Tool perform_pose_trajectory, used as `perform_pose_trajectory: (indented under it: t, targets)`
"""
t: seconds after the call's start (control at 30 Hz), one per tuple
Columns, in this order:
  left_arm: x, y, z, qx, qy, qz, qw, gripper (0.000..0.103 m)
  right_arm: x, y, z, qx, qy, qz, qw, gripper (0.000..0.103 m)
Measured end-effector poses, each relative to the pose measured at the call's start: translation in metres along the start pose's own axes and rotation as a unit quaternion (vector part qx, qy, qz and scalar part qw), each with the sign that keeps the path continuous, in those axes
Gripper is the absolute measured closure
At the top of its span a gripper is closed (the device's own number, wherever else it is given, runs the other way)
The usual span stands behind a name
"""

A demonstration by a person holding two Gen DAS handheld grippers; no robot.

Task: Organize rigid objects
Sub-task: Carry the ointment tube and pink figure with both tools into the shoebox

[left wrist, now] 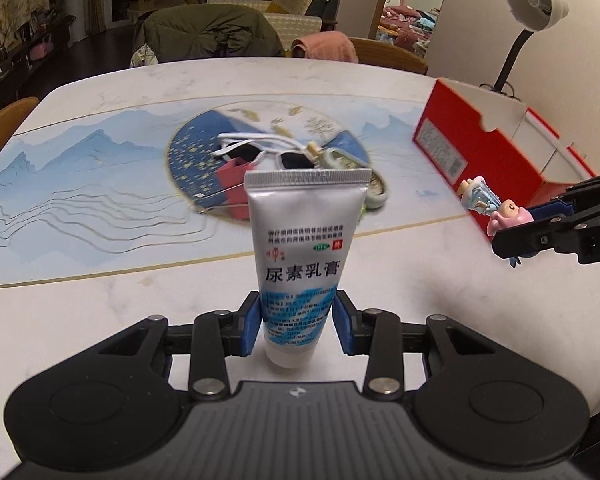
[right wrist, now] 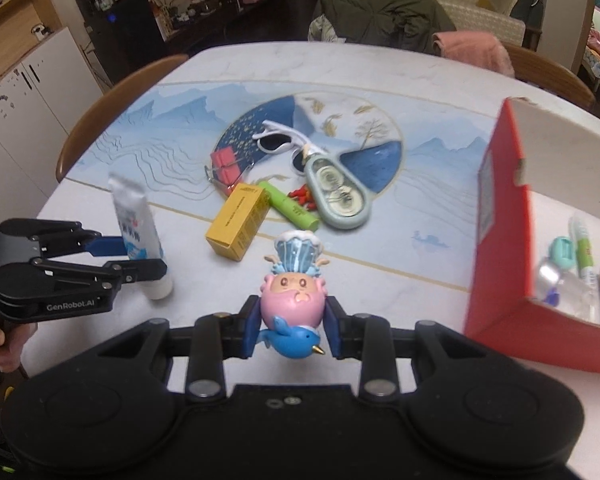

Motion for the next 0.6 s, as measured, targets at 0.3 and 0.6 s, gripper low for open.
perform_pose_trajectory:
  t: [0.3,0.6]
  targets:
    - [0.056,-0.026,-0.015,-0.002,0.022,0.004,0.9997,0.066,0.037,-0.003,-0.05,0.029,0.006,0.017,0.999,0.071]
    - [0.106,-0.055,-0.02,0.0,0.041,0.012,0.9991,0.066,0.087,-0.007,-0.088,0.063,0.018,0.038,0.997,0.071]
Point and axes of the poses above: each gripper's, at about its wrist camera, not at the fingertips, and z roughly the way its jaws point, x to its right, y to its underside, the point moved 9 cm from there along z, roughly the way its jaws point, and after that the axes turned 11 degrees about -y, right-handed, at the moved point
